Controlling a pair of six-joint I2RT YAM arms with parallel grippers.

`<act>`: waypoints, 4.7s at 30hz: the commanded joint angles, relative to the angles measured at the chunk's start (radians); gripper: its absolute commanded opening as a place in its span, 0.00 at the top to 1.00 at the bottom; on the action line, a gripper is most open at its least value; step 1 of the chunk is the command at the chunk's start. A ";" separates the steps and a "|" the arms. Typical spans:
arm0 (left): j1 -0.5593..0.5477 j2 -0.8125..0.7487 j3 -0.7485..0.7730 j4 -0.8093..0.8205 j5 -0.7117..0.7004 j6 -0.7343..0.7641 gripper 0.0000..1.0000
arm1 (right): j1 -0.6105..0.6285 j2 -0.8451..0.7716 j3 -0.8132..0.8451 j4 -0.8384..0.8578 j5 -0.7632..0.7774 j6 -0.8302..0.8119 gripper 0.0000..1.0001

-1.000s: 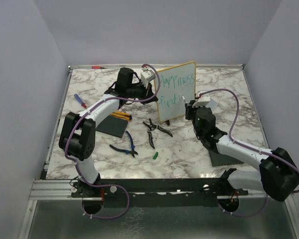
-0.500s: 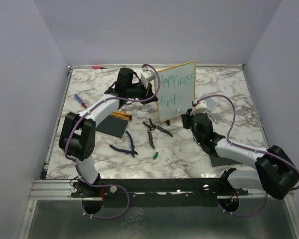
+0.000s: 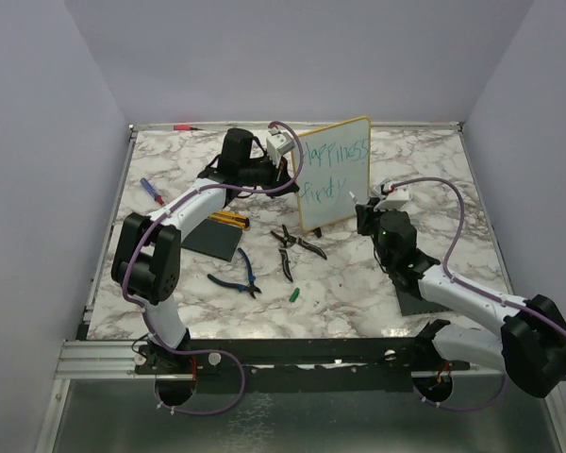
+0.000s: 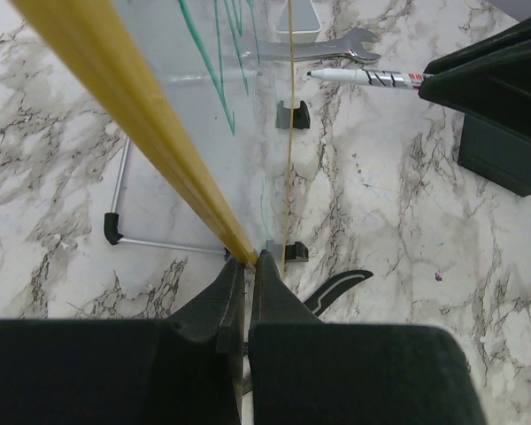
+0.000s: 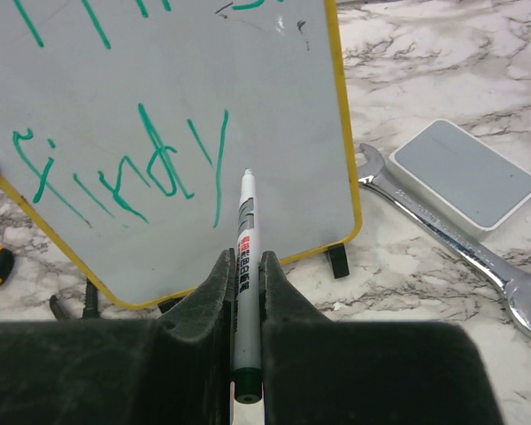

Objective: Write a sentence on the whiteboard

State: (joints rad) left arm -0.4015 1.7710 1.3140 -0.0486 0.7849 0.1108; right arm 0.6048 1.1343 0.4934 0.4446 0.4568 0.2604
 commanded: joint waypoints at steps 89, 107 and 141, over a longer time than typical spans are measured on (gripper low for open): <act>-0.005 -0.011 -0.012 -0.021 -0.013 0.051 1.00 | -0.064 0.127 0.090 0.108 0.028 -0.107 0.99; -0.005 -0.010 -0.012 -0.020 -0.013 0.051 1.00 | -0.065 0.153 0.053 0.051 0.059 -0.055 0.99; -0.005 -0.012 -0.012 -0.021 -0.012 0.052 1.00 | -0.086 0.199 0.111 0.054 0.026 -0.064 0.99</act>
State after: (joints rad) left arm -0.4015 1.7710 1.3140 -0.0494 0.7841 0.1139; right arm 0.5224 1.3148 0.6346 0.5079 0.5106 0.1566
